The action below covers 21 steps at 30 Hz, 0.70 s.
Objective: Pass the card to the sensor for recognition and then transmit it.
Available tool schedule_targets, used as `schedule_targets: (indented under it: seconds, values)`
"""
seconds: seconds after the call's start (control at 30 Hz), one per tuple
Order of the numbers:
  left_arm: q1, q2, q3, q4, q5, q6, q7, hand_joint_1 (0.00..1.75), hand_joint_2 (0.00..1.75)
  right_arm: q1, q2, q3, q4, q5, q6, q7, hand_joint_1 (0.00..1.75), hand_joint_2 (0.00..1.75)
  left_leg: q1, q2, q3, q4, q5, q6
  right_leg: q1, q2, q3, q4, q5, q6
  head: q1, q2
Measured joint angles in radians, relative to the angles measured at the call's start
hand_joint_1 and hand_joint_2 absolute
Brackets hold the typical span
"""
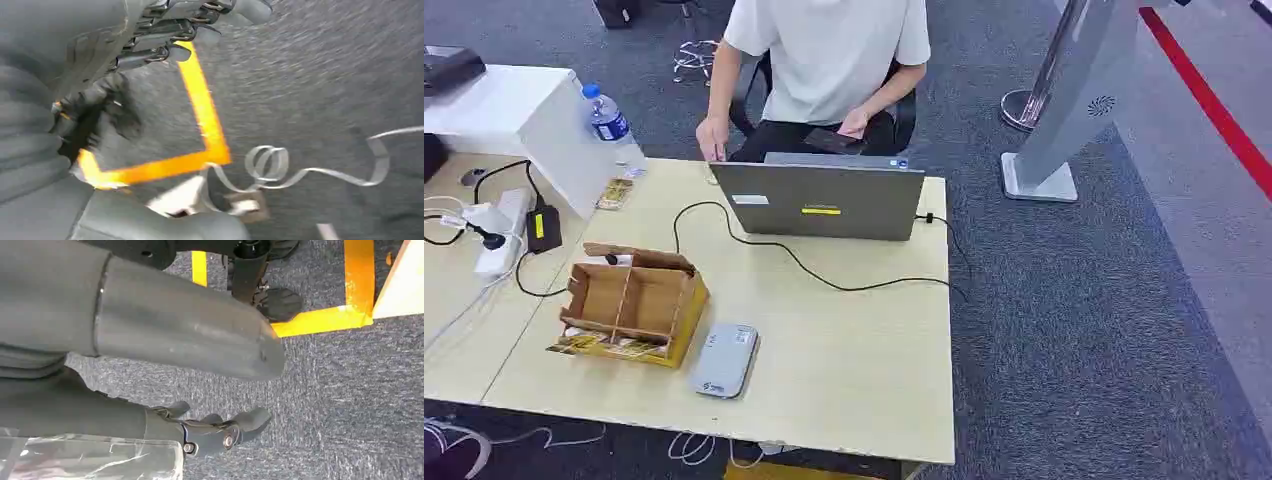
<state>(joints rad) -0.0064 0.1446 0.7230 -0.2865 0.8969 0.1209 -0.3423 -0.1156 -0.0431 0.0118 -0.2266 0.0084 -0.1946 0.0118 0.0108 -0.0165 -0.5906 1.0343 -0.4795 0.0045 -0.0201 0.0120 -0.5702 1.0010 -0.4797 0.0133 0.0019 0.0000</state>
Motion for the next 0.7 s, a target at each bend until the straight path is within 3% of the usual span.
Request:
schedule_targets:
  seconds: [0.27, 0.47, 0.7]
  values:
    - [0.001, 0.004, 0.160, -0.144, 0.056, -0.124, -0.121, 0.00, 1.75, 0.002, -0.004, -0.027, 0.010, 0.001, -0.017, 0.001, 0.00, 0.00, 0.000, 0.000, 0.001, 0.000, 0.000, 0.000, 0.000, 0.000, 0.000, 0.000, 0.000, 0.000, -0.001, 0.000]
    - [0.000, -0.028, 0.226, -0.348, 0.020, -0.175, -0.128, 0.00, 1.75, 0.006, -0.005, -0.044, 0.014, 0.001, -0.022, -0.002, 0.00, 0.00, 0.000, 0.001, 0.001, 0.000, 0.000, 0.000, 0.000, 0.000, 0.000, 0.000, 0.000, 0.000, 0.000, 0.000]
    - [-0.013, -0.065, 0.235, -0.598, -0.076, -0.200, -0.129, 0.00, 1.75, 0.012, -0.005, -0.060, 0.015, 0.005, -0.023, -0.005, 0.00, 0.00, 0.000, 0.001, 0.001, 0.000, 0.000, 0.000, 0.000, 0.001, 0.000, 0.000, 0.000, 0.000, 0.000, 0.000]
